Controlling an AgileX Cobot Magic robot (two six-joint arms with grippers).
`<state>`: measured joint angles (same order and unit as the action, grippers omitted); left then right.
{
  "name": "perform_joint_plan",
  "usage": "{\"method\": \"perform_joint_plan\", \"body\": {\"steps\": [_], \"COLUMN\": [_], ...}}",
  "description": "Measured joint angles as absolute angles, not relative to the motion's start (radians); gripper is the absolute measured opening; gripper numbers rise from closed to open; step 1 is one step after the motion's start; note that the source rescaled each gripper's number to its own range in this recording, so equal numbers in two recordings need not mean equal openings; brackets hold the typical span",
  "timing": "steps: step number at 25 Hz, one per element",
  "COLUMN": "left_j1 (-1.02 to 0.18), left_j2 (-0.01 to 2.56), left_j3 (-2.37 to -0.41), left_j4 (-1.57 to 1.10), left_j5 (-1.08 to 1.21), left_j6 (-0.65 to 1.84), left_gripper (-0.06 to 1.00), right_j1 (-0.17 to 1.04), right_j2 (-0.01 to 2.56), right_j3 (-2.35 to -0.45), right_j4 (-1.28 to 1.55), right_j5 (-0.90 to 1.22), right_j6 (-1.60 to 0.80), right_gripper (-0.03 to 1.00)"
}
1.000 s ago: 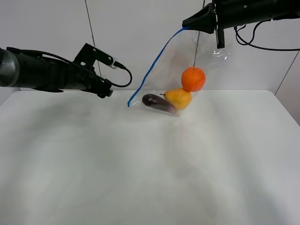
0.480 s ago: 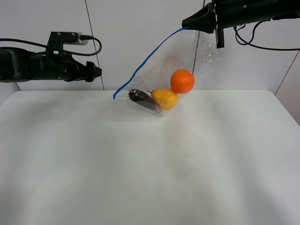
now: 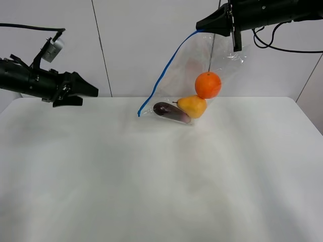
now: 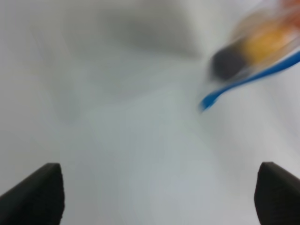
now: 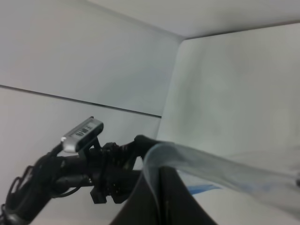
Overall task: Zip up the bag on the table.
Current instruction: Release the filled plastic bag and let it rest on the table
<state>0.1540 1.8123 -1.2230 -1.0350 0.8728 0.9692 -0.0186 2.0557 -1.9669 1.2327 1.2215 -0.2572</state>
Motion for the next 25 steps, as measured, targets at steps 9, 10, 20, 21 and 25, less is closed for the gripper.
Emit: {"method": "perform_joint_plan", "body": {"steps": [9, 10, 20, 21, 25], "left_j1": [0.154, 0.154, 0.154, 0.154, 0.154], "left_j2": [1.671, 1.656, 1.566, 1.551, 1.459], "left_j3": [-1.392, -1.398, -1.399, -1.392, -1.305], "left_j4": [-0.493, -0.477, -0.305, -0.291, -0.272], "left_j5": [0.967, 0.996, 1.208, 1.208, 1.208], "left_j6": [0.457, 0.442, 0.284, 0.274, 0.246], "left_gripper": [0.97, 0.97, 0.97, 0.97, 0.97], "right_j1": [-0.013, -0.006, 0.128, 0.128, 0.128], "right_j2": [2.056, 2.056, 2.071, 2.081, 2.141], "right_j3": [-1.967, -1.967, -1.968, -1.968, -1.968], "right_j4": [1.34, 1.347, 1.06, 1.047, 0.99], "right_j5": [1.222, 1.222, 1.223, 1.223, 1.224], "right_j6": [-0.372, -0.385, -0.385, -0.385, -0.384], "right_gripper": [0.0, 0.0, 0.0, 0.0, 0.0]}}
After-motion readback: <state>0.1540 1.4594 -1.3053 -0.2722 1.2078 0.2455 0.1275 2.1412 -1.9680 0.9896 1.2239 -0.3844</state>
